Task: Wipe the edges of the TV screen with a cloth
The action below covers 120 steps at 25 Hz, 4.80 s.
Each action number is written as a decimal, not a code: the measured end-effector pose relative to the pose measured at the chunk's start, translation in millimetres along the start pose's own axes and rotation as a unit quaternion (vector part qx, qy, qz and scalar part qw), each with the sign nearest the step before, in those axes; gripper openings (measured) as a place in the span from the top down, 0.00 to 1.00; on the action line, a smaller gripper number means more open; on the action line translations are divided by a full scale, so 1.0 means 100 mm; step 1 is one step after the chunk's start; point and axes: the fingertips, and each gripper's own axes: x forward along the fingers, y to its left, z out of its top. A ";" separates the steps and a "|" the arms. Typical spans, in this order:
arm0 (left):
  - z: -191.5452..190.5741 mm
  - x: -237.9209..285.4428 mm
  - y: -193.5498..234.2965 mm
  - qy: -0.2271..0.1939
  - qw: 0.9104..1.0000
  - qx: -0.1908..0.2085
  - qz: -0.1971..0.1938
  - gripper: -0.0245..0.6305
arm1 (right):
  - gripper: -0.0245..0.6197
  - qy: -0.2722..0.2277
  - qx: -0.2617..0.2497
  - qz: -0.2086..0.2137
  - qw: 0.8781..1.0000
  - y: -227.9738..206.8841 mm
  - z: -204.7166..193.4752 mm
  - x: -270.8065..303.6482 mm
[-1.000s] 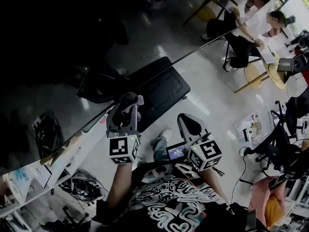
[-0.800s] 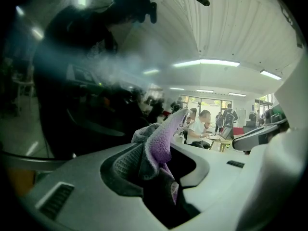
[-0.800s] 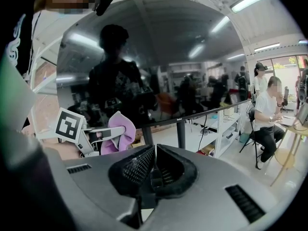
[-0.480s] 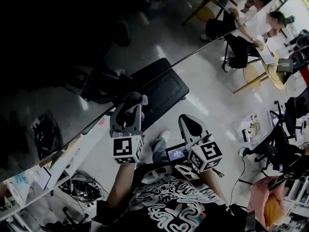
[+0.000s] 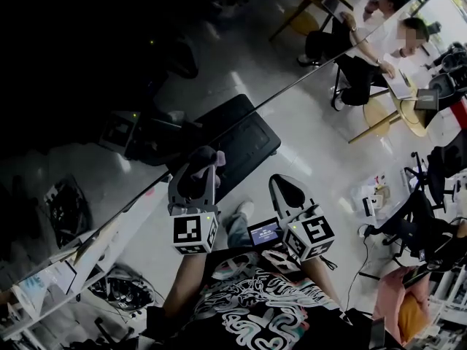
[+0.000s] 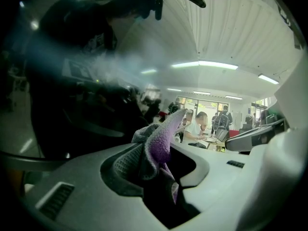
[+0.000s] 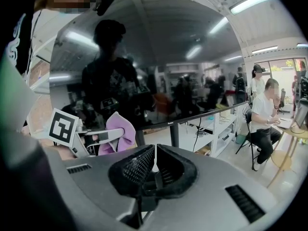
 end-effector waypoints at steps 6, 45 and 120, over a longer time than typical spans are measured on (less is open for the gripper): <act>0.04 0.05 -0.07 0.004 1.000 -0.005 0.013 0.73 | 0.91 -0.005 -0.007 0.028 1.000 -0.11 0.16 0.17; -0.02 0.15 -0.03 -0.001 0.998 -0.056 0.024 0.73 | 0.91 -0.077 -0.058 -0.025 0.995 -0.54 0.52 -0.01; 0.15 1.02 -0.69 0.010 0.985 -0.086 0.152 0.73 | 0.91 -0.047 -0.034 0.133 0.989 -1.73 0.66 0.60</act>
